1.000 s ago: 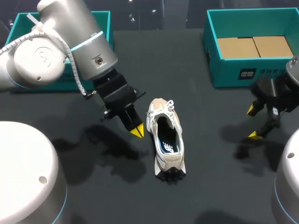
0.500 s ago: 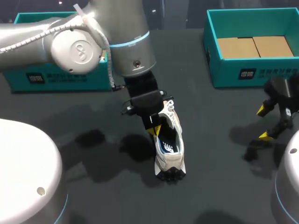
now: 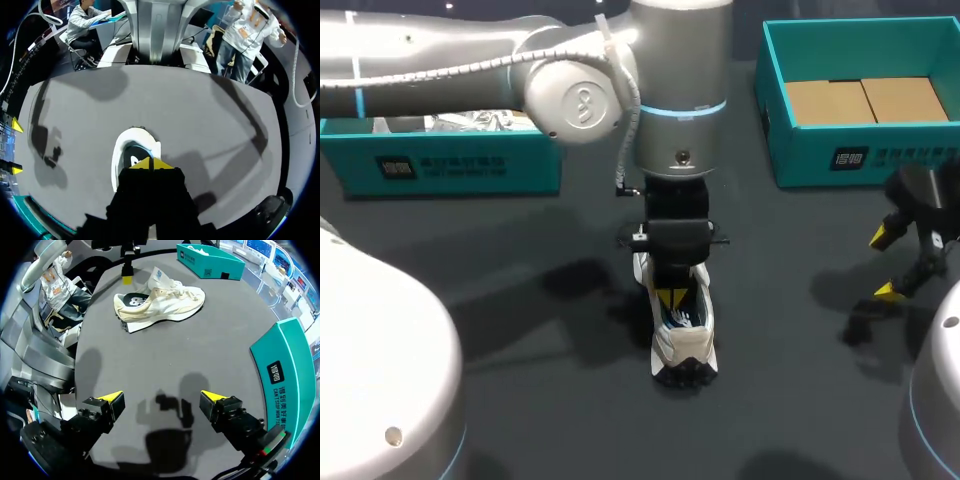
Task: Take the shoe out of the shoebox, open the shoe tongue, remove and reinsert the insole, then place the shoe into the shoebox
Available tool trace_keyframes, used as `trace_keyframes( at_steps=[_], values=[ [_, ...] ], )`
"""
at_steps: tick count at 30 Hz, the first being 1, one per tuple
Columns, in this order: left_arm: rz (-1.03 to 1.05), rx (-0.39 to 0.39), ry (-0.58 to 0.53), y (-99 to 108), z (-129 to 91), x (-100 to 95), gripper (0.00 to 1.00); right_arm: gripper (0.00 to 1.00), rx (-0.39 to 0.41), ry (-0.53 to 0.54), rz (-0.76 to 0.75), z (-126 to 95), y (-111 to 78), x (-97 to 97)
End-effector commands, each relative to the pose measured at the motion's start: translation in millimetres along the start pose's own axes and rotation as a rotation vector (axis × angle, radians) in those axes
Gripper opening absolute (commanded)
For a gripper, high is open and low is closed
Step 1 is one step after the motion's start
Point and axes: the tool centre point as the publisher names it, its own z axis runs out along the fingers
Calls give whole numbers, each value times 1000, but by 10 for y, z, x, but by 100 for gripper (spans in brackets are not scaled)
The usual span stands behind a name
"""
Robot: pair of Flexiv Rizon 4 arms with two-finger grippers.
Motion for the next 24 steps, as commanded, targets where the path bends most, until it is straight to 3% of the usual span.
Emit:
trace_keyframes(
  at_steps=[1,15,24],
  values=[
    [22,13,161,58,108,-83,0,100,1,-4,1,-1,-3,20],
    [61,14,252,10,258,-29,0,100,1,-4,1,-1,-3,20],
    [63,47,272,90,552,-92,0,100,1,-4,1,-1,-3,20]
  ],
)
